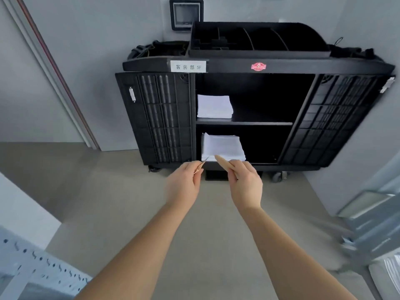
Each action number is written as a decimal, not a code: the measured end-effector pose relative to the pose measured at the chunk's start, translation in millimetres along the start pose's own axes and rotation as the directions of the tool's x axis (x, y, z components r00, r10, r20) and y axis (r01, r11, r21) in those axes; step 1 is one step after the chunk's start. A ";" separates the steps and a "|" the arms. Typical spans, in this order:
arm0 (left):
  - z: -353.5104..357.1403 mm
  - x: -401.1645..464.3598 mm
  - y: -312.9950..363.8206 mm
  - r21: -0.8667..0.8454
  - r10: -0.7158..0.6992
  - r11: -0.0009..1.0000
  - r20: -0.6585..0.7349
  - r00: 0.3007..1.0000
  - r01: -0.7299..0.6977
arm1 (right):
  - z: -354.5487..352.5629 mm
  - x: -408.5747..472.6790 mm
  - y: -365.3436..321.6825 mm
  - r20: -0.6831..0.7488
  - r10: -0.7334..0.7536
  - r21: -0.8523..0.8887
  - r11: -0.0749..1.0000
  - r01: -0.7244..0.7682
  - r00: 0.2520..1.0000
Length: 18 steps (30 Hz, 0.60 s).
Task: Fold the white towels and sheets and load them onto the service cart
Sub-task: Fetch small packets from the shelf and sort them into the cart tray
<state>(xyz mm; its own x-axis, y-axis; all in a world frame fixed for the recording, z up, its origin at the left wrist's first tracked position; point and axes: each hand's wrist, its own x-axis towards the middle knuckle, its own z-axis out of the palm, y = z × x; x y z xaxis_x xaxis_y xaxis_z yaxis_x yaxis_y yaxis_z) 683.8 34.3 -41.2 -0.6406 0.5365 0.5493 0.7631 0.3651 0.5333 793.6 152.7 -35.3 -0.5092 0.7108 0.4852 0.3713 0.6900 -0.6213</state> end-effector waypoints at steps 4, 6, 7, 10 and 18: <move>25.4 67.4 -14.0 0.056 -0.009 0.998 -0.073 0.997 0.013 | 28.6 69.4 6.3 -0.024 -0.017 0.077 0.997 0.019 1.000; 40.1 103.3 -24.7 0.056 -0.021 0.998 -0.088 0.996 0.026 | 46.8 104.5 9.2 -0.023 -0.031 0.126 0.992 0.033 0.999; 47.8 122.5 -31.1 0.052 -0.031 0.998 -0.091 0.995 0.036 | 56.9 122.7 10.4 -0.019 -0.033 0.144 0.989 0.035 0.999; 68.5 183.1 -54.0 0.042 -0.027 0.999 -0.123 0.992 0.033 | 89.9 181.2 12.5 -0.024 -0.056 0.157 0.986 0.059 0.998; 103.5 366.5 -120.8 0.048 -0.009 0.999 -0.186 0.982 0.018 | 172.7 366.4 -6.6 -0.056 -0.116 0.178 0.976 0.124 0.992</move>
<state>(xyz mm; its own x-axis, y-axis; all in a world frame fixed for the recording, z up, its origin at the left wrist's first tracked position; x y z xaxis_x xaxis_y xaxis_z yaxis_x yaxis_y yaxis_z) 365.7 265.6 29.1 -0.6521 0.3823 0.6546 0.7546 0.4108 0.5118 470.5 385.1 40.3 -0.5044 0.6326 0.5878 0.1613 0.7377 -0.6556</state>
